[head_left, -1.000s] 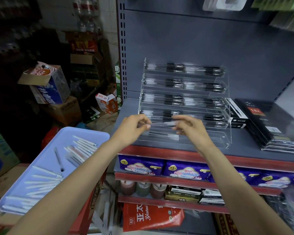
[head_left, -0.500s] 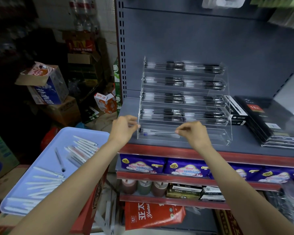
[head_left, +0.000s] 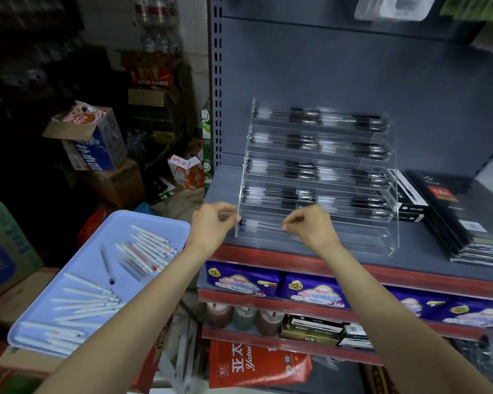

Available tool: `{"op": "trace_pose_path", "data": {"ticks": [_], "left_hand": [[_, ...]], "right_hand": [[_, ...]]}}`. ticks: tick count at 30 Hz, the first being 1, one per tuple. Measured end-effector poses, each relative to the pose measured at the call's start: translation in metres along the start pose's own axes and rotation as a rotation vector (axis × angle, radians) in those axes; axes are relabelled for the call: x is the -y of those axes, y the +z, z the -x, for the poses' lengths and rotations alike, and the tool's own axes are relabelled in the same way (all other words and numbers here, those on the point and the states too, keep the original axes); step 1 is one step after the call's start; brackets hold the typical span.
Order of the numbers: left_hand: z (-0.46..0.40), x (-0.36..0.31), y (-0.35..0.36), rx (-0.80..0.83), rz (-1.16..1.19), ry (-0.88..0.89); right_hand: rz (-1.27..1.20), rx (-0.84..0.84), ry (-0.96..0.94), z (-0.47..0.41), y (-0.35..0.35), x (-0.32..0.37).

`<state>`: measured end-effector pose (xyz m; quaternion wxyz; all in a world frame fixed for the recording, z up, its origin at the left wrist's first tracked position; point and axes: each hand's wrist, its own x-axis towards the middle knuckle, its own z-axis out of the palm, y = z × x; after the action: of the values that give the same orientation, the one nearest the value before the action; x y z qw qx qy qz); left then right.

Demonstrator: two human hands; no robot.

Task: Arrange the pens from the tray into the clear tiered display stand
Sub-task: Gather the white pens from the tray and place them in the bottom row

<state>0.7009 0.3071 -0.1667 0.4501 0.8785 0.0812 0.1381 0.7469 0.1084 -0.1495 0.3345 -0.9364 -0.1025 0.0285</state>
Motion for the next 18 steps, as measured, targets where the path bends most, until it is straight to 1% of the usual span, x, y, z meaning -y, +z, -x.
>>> {"op": "trace_pose_path", "data": {"ticks": [3,6,9,11,13,15,18], "left_hand": [[0.009,0.009,-0.013,-0.003,0.017,-0.006],[0.019,0.033,-0.037,-0.001,0.007,-0.048],[0.026,0.070,-0.073,-0.053,0.002,-0.096],[0.029,0.100,-0.099,-0.081,-0.021,-0.143],[0.030,0.134,-0.122,-0.074,-0.065,-0.198],[0.030,0.169,-0.139,-0.030,-0.132,-0.245],[0.028,0.220,-0.153,0.111,-0.315,-0.262]], "right_hand": [[-0.117,-0.063,-0.098,0.009,0.014,0.020],[-0.197,-0.073,-0.209,0.016,0.042,0.056],[-0.215,-0.013,-0.288,0.024,0.083,0.099],[-0.195,0.069,-0.325,0.026,0.115,0.126],[-0.165,0.168,-0.330,0.025,0.152,0.146],[-0.122,0.243,-0.288,0.022,0.191,0.160],[-0.065,0.321,-0.181,0.015,0.246,0.165]]}}
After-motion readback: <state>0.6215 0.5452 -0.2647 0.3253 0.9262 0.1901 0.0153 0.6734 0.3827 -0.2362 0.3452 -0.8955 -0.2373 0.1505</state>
